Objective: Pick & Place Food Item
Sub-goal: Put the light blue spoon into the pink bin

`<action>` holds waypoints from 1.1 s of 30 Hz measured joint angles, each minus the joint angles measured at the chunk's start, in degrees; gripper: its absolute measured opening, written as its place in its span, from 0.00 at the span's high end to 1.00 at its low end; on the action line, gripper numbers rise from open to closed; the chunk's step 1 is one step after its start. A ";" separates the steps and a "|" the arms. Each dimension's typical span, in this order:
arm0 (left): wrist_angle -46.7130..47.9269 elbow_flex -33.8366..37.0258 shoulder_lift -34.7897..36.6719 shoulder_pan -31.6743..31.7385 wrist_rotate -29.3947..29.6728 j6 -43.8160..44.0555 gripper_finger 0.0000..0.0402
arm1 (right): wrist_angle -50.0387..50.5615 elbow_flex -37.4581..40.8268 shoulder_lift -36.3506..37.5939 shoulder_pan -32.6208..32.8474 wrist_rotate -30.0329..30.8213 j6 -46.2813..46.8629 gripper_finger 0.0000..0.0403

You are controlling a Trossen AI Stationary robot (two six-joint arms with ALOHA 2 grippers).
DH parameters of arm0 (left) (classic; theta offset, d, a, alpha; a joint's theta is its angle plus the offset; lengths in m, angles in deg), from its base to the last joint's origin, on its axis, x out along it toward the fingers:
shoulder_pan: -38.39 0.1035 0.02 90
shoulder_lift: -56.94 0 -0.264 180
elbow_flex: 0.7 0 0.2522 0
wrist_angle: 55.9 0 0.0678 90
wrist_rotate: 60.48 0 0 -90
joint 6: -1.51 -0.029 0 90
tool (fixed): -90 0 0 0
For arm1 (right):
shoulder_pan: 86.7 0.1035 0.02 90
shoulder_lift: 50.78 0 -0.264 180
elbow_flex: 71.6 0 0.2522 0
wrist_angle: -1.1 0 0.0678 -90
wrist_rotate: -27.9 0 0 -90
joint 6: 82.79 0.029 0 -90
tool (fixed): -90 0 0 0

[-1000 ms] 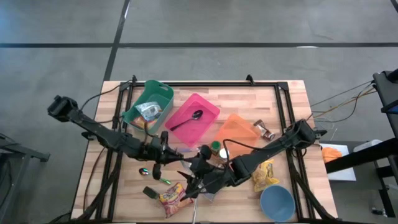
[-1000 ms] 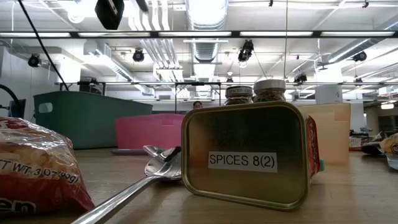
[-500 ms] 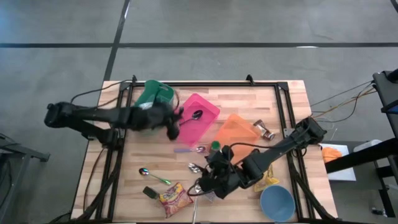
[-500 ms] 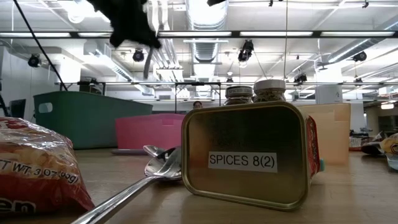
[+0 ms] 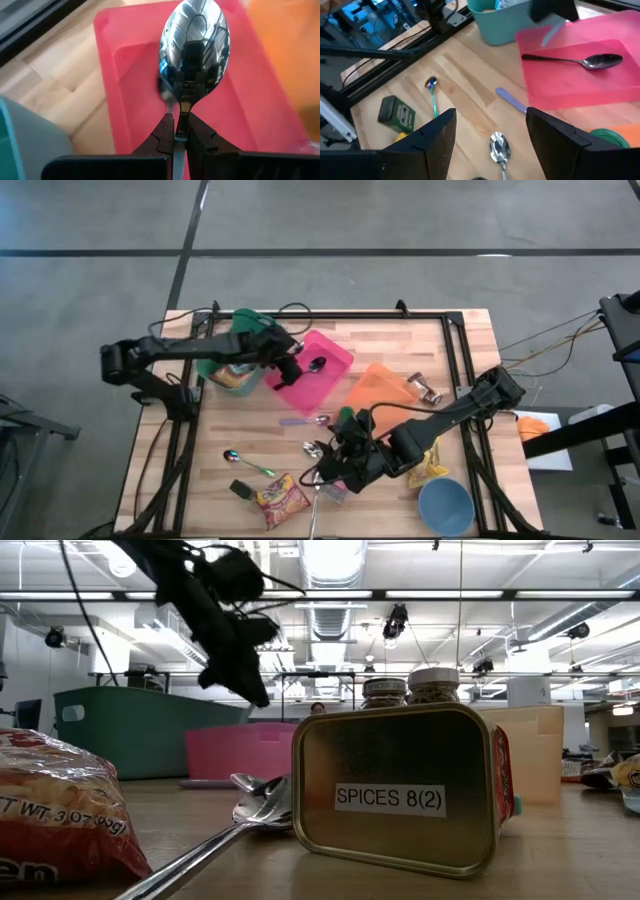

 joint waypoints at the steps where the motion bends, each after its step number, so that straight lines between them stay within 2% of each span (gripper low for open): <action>1: 0.30 -1.11 -1.37 0.26 0.16 -0.36 0.97 | -0.01 -0.31 0.00 0.01 -0.06 -1.04 0.42; 5: 3.66 -6.17 -5.51 0.98 -0.20 -1.71 0.97 | 1.55 -1.38 0.13 0.00 -0.45 -4.74 0.42; 12: 11.46 -13.72 -10.12 0.87 -5.13 -6.85 0.97 | 11.56 -2.99 3.01 -2.66 -6.65 -10.77 0.42; 15: 12.58 -14.17 -10.34 0.78 -7.11 -9.26 0.97 | 18.20 -2.92 4.88 -4.37 -6.55 -10.89 0.42; 19: 11.58 -14.16 -10.34 1.23 -8.92 -7.37 0.97 | 25.25 -2.90 7.96 -6.18 -4.44 -10.86 0.42; 24: 9.56 -14.16 -11.73 1.58 -13.62 -4.45 0.97 | 27.30 -2.83 11.87 -7.46 -4.33 -10.85 0.42; 33: 5.18 -15.29 -20.16 3.30 -11.99 -1.28 0.97 | 27.49 -2.71 13.94 -7.55 -4.47 -12.57 0.42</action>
